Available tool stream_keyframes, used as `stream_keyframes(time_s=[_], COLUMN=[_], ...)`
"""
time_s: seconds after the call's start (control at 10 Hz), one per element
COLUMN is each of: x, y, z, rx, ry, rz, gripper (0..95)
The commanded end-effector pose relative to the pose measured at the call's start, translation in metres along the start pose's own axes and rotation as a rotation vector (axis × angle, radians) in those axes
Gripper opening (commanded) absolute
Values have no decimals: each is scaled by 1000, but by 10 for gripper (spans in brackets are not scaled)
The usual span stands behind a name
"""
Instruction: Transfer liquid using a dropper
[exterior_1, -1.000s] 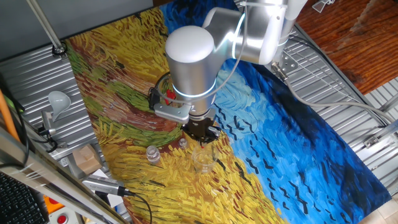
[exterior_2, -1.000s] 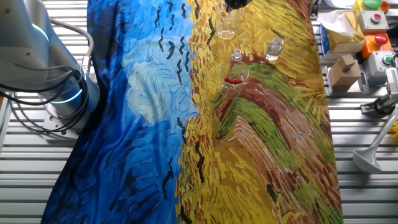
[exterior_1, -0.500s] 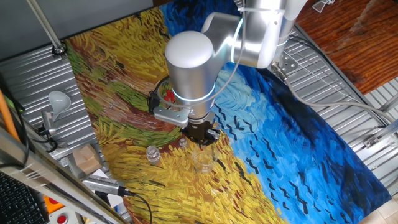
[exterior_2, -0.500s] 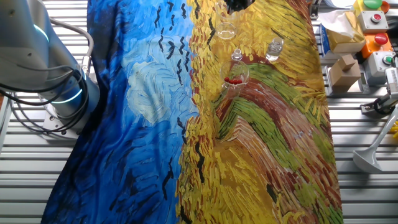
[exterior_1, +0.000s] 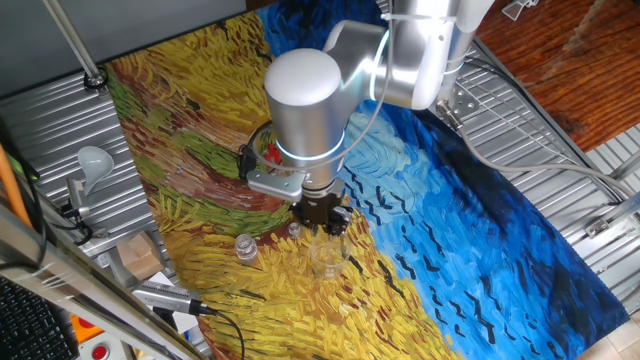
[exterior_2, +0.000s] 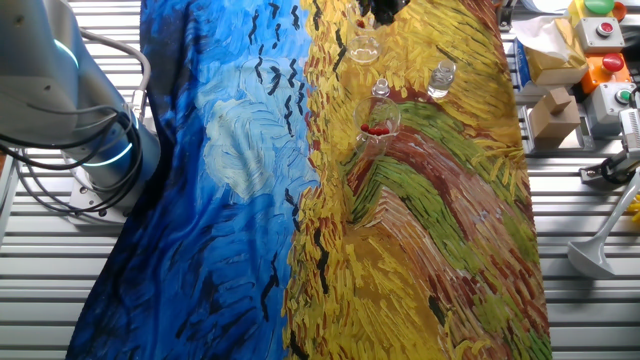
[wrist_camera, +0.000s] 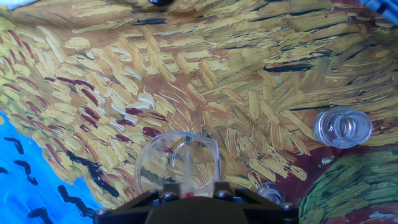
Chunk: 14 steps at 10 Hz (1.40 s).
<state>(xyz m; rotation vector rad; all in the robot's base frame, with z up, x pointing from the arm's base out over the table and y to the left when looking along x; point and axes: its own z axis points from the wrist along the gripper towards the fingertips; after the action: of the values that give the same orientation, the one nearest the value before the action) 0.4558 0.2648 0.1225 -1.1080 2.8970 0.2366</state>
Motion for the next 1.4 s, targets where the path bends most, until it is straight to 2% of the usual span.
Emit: stream_keyframes(time_s=[0.1,0.6,1.2,1.3,1.4], x=[0,1,10,10,12], y=[1,2,7,7,6], z=[-1,-3,1,1,1], rx=[-3,2,11,13,13], ry=[-5,-4,-6,-4,-6], rz=[-1,-6,-8,-10,-15], gripper=[380,380,380,190,190])
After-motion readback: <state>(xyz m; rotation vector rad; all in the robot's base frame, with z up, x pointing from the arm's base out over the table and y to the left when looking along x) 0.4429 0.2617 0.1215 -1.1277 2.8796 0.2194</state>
